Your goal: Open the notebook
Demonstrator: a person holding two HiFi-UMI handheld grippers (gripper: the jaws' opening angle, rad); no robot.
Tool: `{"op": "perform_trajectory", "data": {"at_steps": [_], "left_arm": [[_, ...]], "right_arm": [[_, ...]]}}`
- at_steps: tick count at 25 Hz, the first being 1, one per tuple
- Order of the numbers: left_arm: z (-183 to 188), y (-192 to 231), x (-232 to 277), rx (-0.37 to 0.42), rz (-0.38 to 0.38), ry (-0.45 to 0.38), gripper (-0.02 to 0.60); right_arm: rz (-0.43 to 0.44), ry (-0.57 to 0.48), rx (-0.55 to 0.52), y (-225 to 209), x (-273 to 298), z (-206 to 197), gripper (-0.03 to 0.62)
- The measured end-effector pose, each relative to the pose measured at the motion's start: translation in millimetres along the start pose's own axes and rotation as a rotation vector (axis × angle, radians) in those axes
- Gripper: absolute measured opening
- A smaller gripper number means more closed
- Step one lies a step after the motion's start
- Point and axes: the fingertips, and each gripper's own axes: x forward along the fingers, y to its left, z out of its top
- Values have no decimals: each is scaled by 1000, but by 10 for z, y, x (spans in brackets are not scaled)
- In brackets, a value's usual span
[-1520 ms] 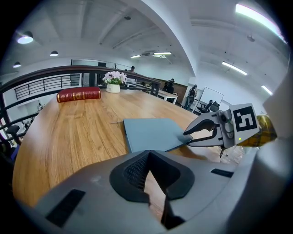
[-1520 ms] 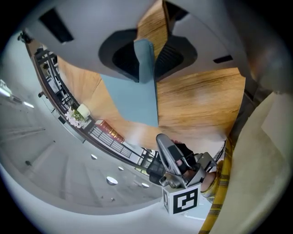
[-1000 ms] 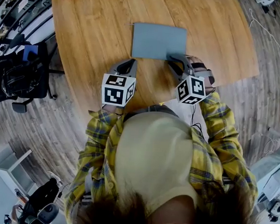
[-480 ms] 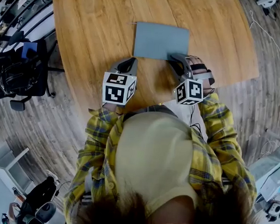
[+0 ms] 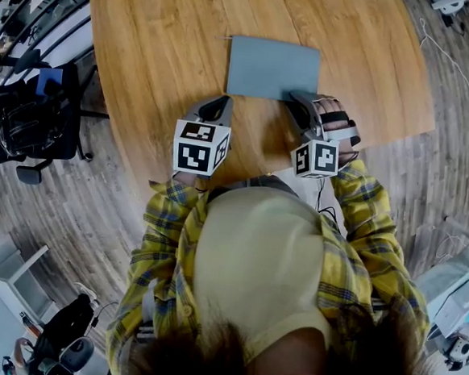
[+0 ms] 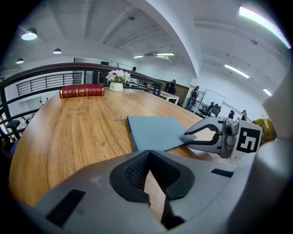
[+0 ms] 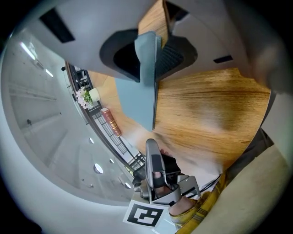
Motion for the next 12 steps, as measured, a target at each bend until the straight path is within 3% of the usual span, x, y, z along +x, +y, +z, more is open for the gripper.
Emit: {"op": "perform_trajectory", "data": {"at_steps": [4,12], "left_arm": [[-10,10,28,0,-2,3,9],[0,-68,22,11,-18,1,9]], "right_arm": [[-45,10,-12,-45,12,-44,153],[-17,36,-26,8,42,-76,152]]}}
